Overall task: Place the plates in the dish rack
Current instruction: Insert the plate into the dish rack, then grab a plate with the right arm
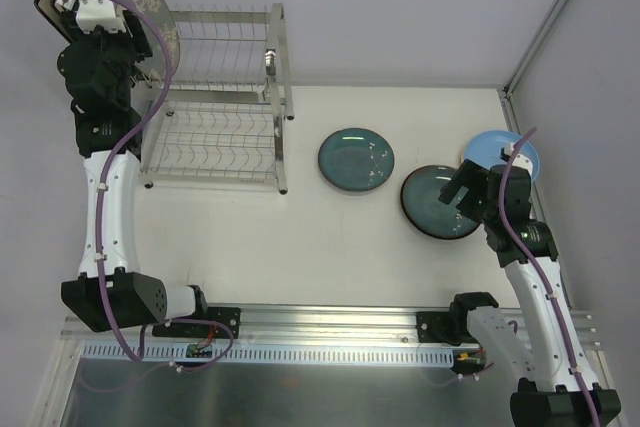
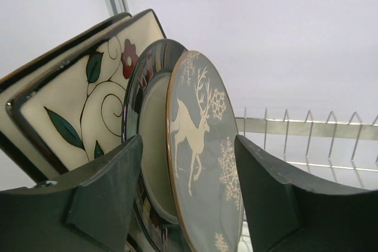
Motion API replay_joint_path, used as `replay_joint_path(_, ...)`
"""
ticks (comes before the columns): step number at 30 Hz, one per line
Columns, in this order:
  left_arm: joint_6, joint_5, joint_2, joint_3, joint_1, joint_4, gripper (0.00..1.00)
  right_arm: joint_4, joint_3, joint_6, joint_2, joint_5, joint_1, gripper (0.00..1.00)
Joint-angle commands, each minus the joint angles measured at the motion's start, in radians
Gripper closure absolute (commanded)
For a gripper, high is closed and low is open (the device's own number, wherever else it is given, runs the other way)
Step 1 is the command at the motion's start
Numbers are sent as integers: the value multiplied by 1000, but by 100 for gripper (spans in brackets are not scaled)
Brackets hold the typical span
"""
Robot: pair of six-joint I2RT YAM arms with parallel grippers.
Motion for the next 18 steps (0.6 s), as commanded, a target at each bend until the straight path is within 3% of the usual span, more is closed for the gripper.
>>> replay_joint_path(1,-61,39,-59,17,3,51,36,48,22,-27,14,-51,0,1)
replay_joint_path(9,-185,99,-131,11,2,-4,6,125,53,-6,112,-202,0,0)
replay_joint_path(12,-222,122,-163,5,3,-42,1,162,65,24,146,-257,2,1)
replay_joint_path(18,-332,175,-254,-35,0,-111,1,249,88,85,253,-363,2,1)
